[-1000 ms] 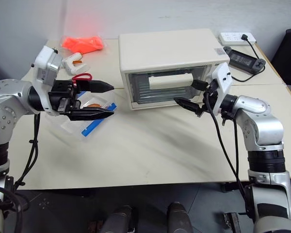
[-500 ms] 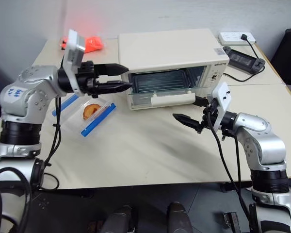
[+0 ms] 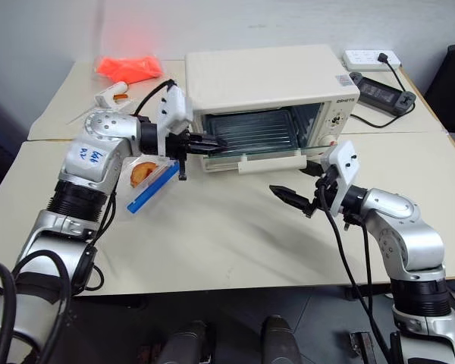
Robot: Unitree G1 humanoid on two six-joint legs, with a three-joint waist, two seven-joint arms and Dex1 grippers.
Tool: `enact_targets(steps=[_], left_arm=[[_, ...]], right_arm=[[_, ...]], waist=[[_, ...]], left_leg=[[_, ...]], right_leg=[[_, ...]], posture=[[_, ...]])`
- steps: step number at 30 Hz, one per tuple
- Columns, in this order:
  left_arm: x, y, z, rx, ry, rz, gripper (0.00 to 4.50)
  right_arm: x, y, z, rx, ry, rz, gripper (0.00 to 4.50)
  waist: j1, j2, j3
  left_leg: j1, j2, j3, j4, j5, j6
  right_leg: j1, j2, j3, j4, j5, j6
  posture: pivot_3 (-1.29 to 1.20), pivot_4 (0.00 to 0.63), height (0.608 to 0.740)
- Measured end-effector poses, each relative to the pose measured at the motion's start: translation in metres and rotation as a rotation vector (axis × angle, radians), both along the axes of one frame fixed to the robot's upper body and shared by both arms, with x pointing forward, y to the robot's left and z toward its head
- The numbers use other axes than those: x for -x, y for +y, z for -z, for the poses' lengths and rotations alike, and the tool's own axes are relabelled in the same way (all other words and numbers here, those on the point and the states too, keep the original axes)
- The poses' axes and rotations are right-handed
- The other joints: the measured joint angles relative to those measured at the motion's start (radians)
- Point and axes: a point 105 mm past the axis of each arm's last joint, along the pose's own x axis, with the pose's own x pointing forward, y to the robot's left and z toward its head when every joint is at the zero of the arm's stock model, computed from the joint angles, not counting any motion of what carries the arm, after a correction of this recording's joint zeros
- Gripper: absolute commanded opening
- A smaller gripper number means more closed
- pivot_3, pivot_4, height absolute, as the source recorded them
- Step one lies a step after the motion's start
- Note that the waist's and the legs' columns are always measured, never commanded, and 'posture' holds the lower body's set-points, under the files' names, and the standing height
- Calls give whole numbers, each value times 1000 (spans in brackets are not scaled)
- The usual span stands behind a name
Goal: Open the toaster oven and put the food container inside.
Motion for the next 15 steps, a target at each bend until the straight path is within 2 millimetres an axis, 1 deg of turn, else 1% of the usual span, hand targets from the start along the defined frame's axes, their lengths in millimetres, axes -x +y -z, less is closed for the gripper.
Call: enact_targets(steps=[2,4,8,11,13,15], left_arm=[[0,-2,2,-3,-4,6,19],[2,-6,8,-2,6,19,19],[4,-7,22,-1,45,26,19],[7,-7,23,-4,49,35,19],[11,-8,27,-9,55,50,19],[18,-9,36,-24,76,67,19]], right_arm=[[2,-2,1,-1,7,11,4500],[8,-9,3,17,17,32,4500],[25,-38,8,83,48,114,4500],[41,-63,12,121,85,181,4500],[53,-73,12,144,112,198,4500],[65,-80,8,166,133,193,4500]], waist=[[3,0,0],[14,0,0],[31,0,0],[45,-1,0],[47,-1,0],[47,0,0]], left_leg=[[0,0,0,0,0,0],[0,0,0,0,0,0],[-1,0,0,2,0,0],[-2,-1,0,5,-1,1],[-1,0,0,7,-1,2],[-1,0,0,8,-1,3]], right_leg=[[0,0,0,0,0,0],[0,0,0,0,0,0],[0,0,0,0,0,1],[1,0,0,0,1,1],[3,0,1,0,1,2],[3,1,2,0,1,2]], posture=[[0,150,740],[0,150,740],[0,150,740],[0,150,740],[0,150,740],[0,150,740]])
